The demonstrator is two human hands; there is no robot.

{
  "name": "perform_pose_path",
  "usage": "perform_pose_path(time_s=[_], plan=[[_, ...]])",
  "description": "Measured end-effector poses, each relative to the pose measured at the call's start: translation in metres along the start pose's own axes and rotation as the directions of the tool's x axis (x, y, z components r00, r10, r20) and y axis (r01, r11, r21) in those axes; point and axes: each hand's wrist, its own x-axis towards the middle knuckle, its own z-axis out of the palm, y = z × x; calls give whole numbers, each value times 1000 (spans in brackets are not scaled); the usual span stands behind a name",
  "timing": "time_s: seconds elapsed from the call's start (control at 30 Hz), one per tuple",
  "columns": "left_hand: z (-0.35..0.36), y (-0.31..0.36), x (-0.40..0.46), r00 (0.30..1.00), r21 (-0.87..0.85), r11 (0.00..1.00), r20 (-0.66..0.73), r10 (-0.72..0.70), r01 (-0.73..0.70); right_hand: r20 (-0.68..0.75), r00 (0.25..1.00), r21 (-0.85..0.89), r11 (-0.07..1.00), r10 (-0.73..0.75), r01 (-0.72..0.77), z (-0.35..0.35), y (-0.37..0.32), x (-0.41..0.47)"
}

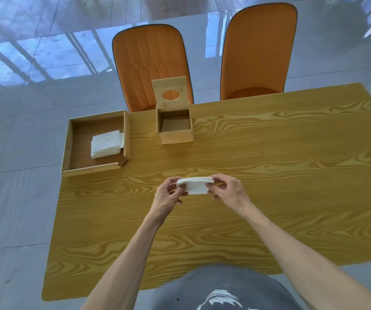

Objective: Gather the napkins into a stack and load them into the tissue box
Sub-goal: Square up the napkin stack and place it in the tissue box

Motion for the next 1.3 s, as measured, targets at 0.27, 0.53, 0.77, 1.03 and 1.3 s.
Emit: perform_pose_path(time_s=[0.27, 0.53, 0.77, 1.03, 1.3], plan=[[-43, 98, 53, 976, 72, 976, -60, 209, -205, -32, 980, -44, 979, -199, 197, -7, -92, 78], [-68, 155, 118, 941, 79, 948, -118, 317, -309, -160, 910, -243, 909, -382, 339, 1, -147, 150], [-75, 133, 146, 968, 148, 960, -47, 246, -237, -107, 948, -314, 915, -299, 253, 3, -125, 168], [-68, 124, 166, 954, 373, 912, -168, 250, -173, -125, 971, -362, 921, -202, 145, 9, -118, 184], [-57, 127, 181, 908, 453, 890, -347, 236, -58, -378, 919, -433, 899, -112, -69, 31, -116, 210]])
